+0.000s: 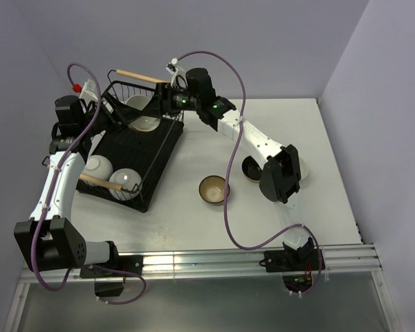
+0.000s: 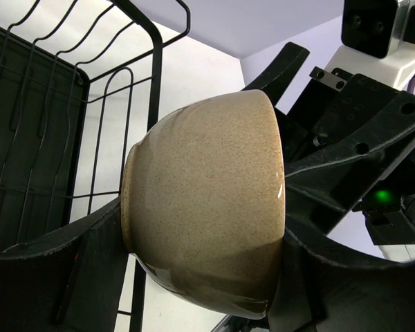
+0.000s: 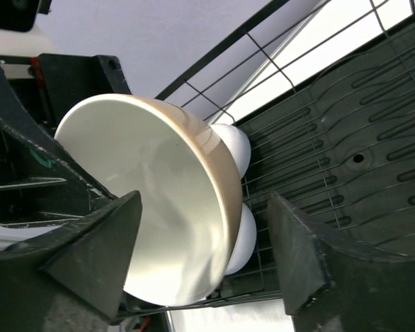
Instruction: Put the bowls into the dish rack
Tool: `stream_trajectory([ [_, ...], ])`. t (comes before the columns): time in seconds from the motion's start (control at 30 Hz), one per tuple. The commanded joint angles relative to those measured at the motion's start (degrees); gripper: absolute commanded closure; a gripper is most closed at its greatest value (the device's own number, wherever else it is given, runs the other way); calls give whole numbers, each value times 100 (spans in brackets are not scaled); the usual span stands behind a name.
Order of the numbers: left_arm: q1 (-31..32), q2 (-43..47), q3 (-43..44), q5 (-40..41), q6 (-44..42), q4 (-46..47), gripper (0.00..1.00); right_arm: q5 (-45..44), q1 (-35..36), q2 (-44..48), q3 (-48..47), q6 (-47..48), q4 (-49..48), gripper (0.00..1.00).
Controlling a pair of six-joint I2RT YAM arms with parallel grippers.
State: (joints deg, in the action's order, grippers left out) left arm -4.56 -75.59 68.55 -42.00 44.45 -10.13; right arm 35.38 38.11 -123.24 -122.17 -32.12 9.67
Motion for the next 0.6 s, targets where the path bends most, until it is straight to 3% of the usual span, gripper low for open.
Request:
stream_trajectory([
  [0.0,-54,133,105,-37,55,424,100,-39,21,63,-264,13,-167,16],
  [0.57,-291,-140,202,807,-577,-288,100,-154,-31,221,-132,92,-36,5],
])
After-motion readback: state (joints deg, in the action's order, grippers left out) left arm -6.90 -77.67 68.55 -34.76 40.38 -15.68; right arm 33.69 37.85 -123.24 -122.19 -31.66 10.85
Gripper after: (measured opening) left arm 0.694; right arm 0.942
